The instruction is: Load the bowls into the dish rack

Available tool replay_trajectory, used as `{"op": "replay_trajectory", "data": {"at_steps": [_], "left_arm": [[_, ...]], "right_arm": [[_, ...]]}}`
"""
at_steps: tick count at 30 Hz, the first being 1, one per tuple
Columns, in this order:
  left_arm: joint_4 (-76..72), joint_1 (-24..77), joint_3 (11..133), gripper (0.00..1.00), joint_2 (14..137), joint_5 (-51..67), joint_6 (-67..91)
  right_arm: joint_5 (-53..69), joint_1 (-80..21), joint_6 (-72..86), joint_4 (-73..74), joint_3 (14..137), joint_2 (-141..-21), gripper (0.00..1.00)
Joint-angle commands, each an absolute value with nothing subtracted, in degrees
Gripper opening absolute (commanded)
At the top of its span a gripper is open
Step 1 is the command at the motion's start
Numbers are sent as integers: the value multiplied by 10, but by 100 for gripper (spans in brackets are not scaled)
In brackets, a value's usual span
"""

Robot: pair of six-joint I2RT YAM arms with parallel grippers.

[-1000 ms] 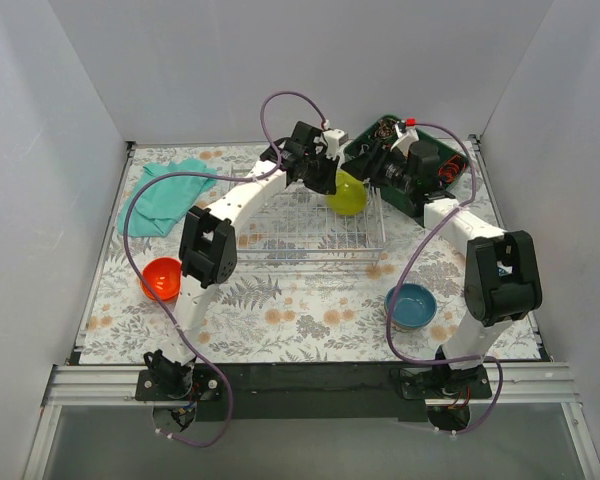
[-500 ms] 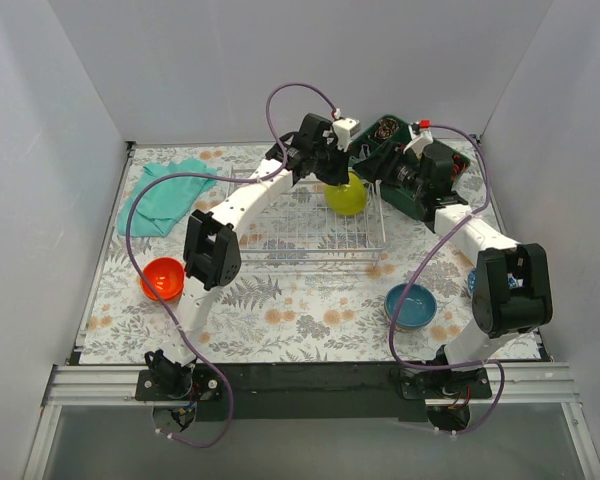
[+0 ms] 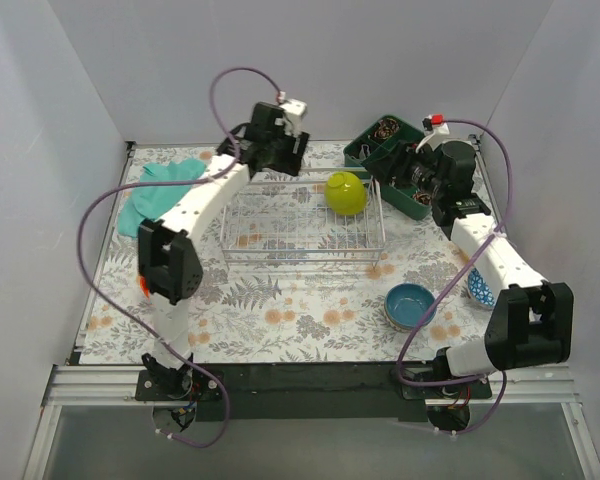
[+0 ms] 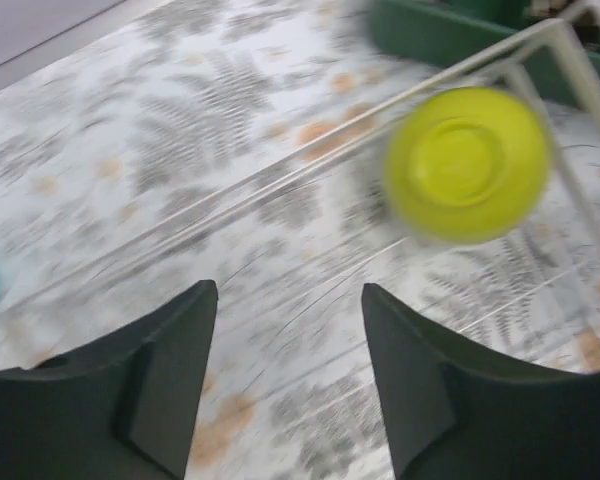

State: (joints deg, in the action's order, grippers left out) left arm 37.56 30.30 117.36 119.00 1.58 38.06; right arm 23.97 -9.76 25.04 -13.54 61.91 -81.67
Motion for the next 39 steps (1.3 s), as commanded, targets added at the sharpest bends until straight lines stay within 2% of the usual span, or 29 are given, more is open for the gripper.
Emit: {"op": "replay_trajectory", "data": {"at_steps": [1, 5, 7, 11, 12, 13, 16, 22, 30, 39], "left_arm": [[422, 191, 1078, 63, 984, -56, 338], [528, 51, 1028, 64, 906, -1, 293], [588, 14, 980, 64, 870, 38, 234], [570, -79, 812, 58, 771, 37, 136], [566, -96, 779, 43, 755, 36, 119], [560, -114, 740, 35, 737, 40, 103], [569, -182, 695, 0, 729, 62, 44], [590, -220, 643, 0, 744, 142, -11], [479, -219, 512, 0, 743, 197, -38], [436, -155, 464, 0, 750, 207, -18]], "right_arm": [[230, -98, 180, -86, 609, -775, 66], [226, -98, 156, -56, 597, -752, 67], [232, -99, 136, -46, 592, -747, 67], [236, -101, 101, -12, 595, -740, 67], [237, -100, 97, -7, 598, -738, 67], [236, -100, 85, -1, 600, -734, 67], [229, -101, 73, 16, 599, -723, 67], [219, -102, 63, 21, 579, -707, 67], [223, -101, 46, 22, 583, -709, 66], [228, -101, 40, 23, 574, -714, 66]]}}
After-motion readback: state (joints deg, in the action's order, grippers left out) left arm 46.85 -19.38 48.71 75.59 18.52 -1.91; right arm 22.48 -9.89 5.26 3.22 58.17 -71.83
